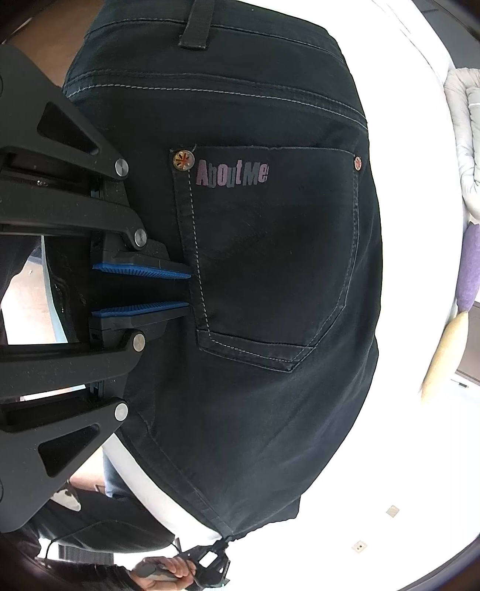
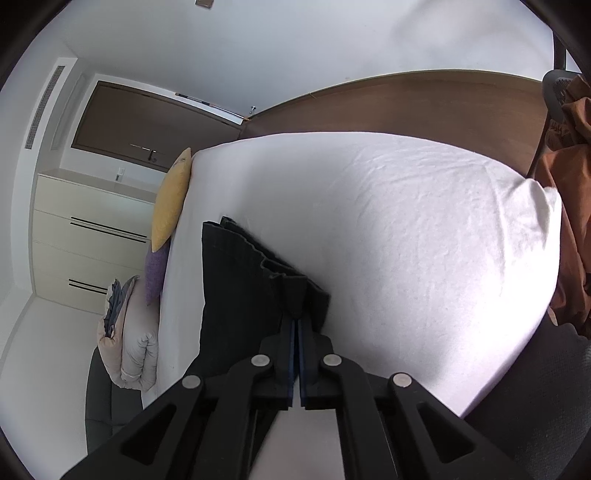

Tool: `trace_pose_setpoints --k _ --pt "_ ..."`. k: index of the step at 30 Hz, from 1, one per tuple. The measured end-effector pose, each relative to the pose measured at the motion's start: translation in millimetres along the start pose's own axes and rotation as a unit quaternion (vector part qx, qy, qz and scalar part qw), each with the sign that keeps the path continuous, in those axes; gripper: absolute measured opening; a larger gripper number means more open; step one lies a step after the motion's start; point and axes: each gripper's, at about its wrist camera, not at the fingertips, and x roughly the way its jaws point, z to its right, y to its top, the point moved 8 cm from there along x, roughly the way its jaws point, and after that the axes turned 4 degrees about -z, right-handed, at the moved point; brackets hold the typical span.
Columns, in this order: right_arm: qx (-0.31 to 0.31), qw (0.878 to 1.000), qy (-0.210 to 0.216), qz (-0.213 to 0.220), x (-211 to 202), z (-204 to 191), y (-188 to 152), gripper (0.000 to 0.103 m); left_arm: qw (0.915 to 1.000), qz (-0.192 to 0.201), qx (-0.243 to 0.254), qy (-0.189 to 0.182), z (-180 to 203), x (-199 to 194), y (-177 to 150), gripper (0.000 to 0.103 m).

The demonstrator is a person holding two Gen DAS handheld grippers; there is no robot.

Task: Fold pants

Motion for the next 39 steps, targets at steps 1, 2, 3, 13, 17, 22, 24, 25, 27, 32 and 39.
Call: trace_pose_setpoints --k 1,2,3,13,17,22,24,25,27,32,39 --pt "0.008 1.000 0.011 -0.005 0 2 1 0.000 1.0000 0.001 -0.002 -0.003 -2 0 -1 0.013" --pt "0.015 1.000 0.020 -0.009 0 3 2 0.000 1.0000 0.003 -0.004 -0.006 -3 0 -1 0.013" --pt "0.024 0.999 0.030 -0.014 -1 3 3 0.000 0.9999 0.004 -0.006 -0.009 -5 -1 -2 0.013" --pt "-0.034 0.999 0.006 0.024 -54 -32 7 0.051 0.9992 0.016 -0.023 -0.027 -21 -5 -8 0.013" --pt "-0.074 0.990 0.072 -0.092 -20 -79 -59 0.051 0.9991 0.018 -0.027 -0.028 -25 -7 -10 0.013" --pt "-0.104 0.963 0.110 -0.225 43 -130 -150 0.051 0.9992 0.017 -0.025 -0.025 -28 -9 -13 0.013" --pt "-0.111 0.954 0.102 -0.261 63 -138 -178 0.050 0.9991 0.017 -0.026 -0.028 -29 -10 -14 0.013" --pt "-0.109 0.949 0.100 -0.280 75 -141 -191 0.050 0.9990 0.018 -0.027 -0.030 -29 -10 -13 0.013" --pt "-0.107 0.941 0.091 -0.308 93 -142 -211 0.048 0.9989 0.019 -0.028 -0.032 -30 -11 -13 0.013" --pt "-0.102 0.933 0.064 -0.340 122 -138 -232 0.048 0.9987 0.020 -0.028 -0.038 -33 -12 -14 0.013" --pt "-0.098 0.931 0.062 -0.347 136 -139 -245 0.048 0.9986 0.021 -0.026 -0.040 -40 -17 -16 0.013"
